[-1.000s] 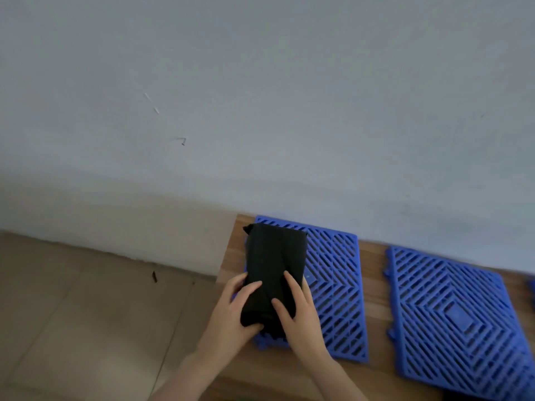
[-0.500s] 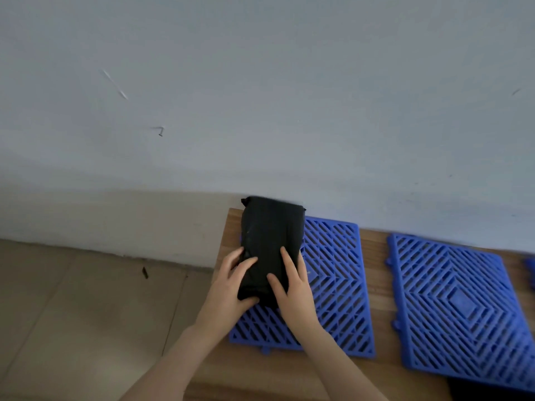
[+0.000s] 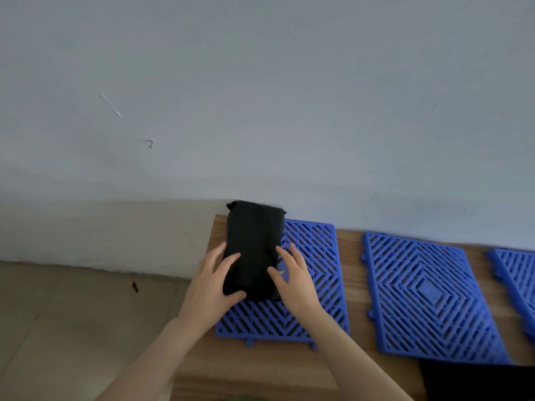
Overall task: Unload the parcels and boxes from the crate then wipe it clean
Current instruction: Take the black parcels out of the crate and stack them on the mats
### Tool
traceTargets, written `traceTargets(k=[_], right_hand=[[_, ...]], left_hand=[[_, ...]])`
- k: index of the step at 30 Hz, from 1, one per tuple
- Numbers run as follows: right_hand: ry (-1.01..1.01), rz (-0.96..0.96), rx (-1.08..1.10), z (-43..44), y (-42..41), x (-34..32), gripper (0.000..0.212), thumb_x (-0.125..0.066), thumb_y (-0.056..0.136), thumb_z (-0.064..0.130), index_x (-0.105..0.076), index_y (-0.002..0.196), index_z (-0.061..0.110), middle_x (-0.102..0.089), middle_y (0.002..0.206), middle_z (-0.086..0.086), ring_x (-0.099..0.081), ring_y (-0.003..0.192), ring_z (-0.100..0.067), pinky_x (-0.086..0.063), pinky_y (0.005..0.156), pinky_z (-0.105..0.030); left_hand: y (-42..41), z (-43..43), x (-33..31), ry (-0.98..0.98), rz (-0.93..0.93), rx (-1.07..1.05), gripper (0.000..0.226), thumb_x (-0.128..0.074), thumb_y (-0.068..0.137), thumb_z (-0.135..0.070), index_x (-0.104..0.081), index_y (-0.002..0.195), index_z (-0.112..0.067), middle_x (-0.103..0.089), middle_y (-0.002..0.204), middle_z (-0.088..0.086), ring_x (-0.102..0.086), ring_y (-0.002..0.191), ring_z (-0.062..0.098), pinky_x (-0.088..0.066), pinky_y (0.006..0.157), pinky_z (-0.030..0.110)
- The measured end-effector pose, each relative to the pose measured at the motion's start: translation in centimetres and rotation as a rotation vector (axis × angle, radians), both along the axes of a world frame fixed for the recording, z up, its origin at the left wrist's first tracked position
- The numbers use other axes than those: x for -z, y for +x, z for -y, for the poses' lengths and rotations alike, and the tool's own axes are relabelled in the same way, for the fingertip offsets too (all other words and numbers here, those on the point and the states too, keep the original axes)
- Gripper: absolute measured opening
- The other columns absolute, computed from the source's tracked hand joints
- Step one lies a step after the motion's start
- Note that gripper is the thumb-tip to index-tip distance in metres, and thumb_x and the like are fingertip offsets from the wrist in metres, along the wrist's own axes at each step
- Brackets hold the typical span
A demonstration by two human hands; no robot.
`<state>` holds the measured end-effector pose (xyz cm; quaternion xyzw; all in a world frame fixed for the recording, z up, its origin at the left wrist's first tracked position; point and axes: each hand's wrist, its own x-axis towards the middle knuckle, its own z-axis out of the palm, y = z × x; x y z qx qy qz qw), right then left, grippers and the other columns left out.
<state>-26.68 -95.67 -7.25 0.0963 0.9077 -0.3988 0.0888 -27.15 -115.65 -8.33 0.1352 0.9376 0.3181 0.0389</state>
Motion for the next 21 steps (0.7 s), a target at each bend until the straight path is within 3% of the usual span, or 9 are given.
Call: traceTargets(k=[5,9,11,15,21], right_hand=[[0.035,-0.089,0.022,-4.3,2.1,-4.9,0.049,-0.051,0.097,0.040,-0.039,0.143,0.033,-0.016,0.158,0.011,-0.027,0.141,-0.011,-0.032,0.105,-0.025],[0.053,-0.194,0.030,-8.4,4.7,-10.4,0.044,-0.051,0.097,0.038,-0.045,0.140,0.029,-0.028,0.153,0.008,-0.031,0.139,-0.012,-0.033,0.109,-0.029],[0.075,-0.274,0.034,-10.9,6.9,-13.4,0.040,-0.053,0.097,0.033,-0.050,0.136,0.025,-0.036,0.149,0.005,-0.037,0.135,-0.014,-0.035,0.107,-0.027],[0.105,-0.401,0.046,-16.8,12.8,-18.5,0.034,-0.056,0.095,0.021,-0.057,0.129,0.021,-0.046,0.141,0.004,-0.044,0.128,-0.014,-0.034,0.099,-0.021],[0.182,-0.497,0.134,-27.3,22.3,-22.2,0.029,-0.058,0.094,0.020,-0.061,0.123,0.019,-0.054,0.132,0.003,-0.049,0.122,-0.013,-0.033,0.097,-0.017]], left_hand=[[1.2,-3.1,-4.3,0.073,-0.113,-0.022,0.043,-0.072,0.086,-0.030,-0.061,0.126,-0.021,-0.049,0.134,-0.006,-0.045,0.128,0.017,-0.041,0.104,0.032],[3.5,-8.4,-9.0,0.165,-0.238,0.016,0.028,-0.068,0.089,-0.025,-0.063,0.116,-0.022,-0.051,0.111,-0.018,-0.051,0.107,0.003,-0.037,0.084,0.011],[5.3,-11.8,-11.4,0.216,-0.276,0.050,0.027,-0.066,0.090,-0.025,-0.063,0.117,-0.020,-0.055,0.110,-0.014,-0.054,0.104,0.005,-0.039,0.085,0.013],[9.8,-19.2,-15.7,0.280,-0.350,0.153,0.025,-0.069,0.090,-0.014,-0.066,0.115,-0.012,-0.063,0.110,0.000,-0.062,0.103,0.017,-0.049,0.090,0.031],[17.2,-30.7,-19.5,0.370,-0.394,0.324,0.025,-0.067,0.091,-0.014,-0.065,0.116,-0.013,-0.062,0.109,-0.003,-0.061,0.101,0.014,-0.051,0.088,0.033]])
